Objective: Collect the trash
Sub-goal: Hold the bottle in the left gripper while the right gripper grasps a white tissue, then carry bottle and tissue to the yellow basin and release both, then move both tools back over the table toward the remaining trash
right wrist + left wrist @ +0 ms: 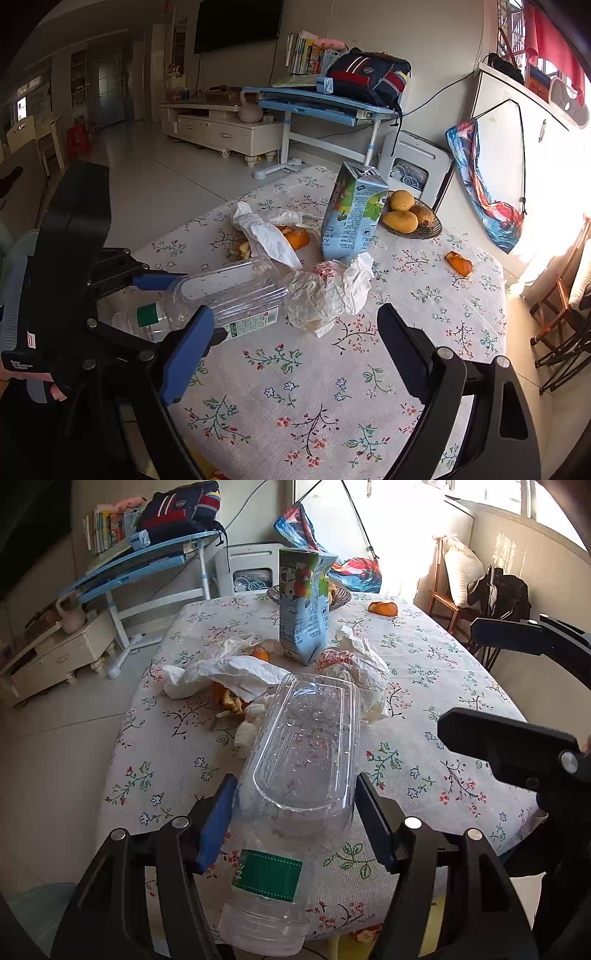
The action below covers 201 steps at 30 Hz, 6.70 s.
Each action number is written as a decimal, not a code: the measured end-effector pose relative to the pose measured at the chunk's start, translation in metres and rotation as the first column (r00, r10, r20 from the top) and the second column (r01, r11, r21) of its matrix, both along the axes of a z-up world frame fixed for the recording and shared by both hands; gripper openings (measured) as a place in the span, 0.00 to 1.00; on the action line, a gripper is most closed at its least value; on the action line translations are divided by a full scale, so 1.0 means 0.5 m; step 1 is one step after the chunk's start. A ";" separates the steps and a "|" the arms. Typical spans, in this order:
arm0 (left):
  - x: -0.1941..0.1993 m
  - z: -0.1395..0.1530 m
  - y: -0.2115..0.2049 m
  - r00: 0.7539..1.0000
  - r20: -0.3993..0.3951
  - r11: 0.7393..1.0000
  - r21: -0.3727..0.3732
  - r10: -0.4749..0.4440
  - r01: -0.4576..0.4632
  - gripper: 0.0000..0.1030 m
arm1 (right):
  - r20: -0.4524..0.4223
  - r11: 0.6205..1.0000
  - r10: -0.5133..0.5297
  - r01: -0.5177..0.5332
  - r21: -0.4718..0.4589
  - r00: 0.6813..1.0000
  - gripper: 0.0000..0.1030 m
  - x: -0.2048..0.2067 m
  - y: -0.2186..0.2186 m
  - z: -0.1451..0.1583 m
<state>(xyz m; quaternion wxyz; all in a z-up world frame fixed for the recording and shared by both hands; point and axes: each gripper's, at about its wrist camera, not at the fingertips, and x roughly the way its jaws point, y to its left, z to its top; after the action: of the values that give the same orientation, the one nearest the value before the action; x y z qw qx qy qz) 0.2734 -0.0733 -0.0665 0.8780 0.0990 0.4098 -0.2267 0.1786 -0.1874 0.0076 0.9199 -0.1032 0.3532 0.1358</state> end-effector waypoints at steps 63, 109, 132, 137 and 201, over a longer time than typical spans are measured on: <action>0.036 0.012 0.212 0.926 -0.095 0.920 -0.115 0.364 -0.374 0.55 | -0.159 0.957 0.026 0.022 0.290 0.987 0.12 0.216 0.051 -0.036; -0.364 -0.014 0.060 0.997 -0.036 0.980 -0.184 0.070 -0.075 0.54 | -0.416 0.980 -0.045 0.120 0.158 0.908 0.58 -0.291 -0.052 -0.183; -0.432 -0.038 -0.017 1.000 0.010 1.000 0.014 0.006 -0.006 0.74 | -0.160 0.843 -0.314 0.352 0.406 0.936 0.73 -0.322 -0.197 -0.070; -0.436 -0.024 -0.005 0.996 0.069 0.998 0.019 0.060 -0.062 0.80 | -0.139 0.859 -0.318 0.347 0.376 0.938 0.73 -0.330 -0.184 -0.068; -0.157 0.053 0.095 0.942 0.106 0.945 -0.106 0.319 -0.308 0.93 | -0.108 0.949 -0.152 0.176 0.261 0.982 0.76 -0.081 -0.107 -0.038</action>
<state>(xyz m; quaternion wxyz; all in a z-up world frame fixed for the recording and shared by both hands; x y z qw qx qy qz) 0.1948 -0.0260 -0.0399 0.9296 0.0074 0.3558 -0.0955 0.1383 -0.2410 -0.0116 0.9173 0.0587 0.3782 0.1100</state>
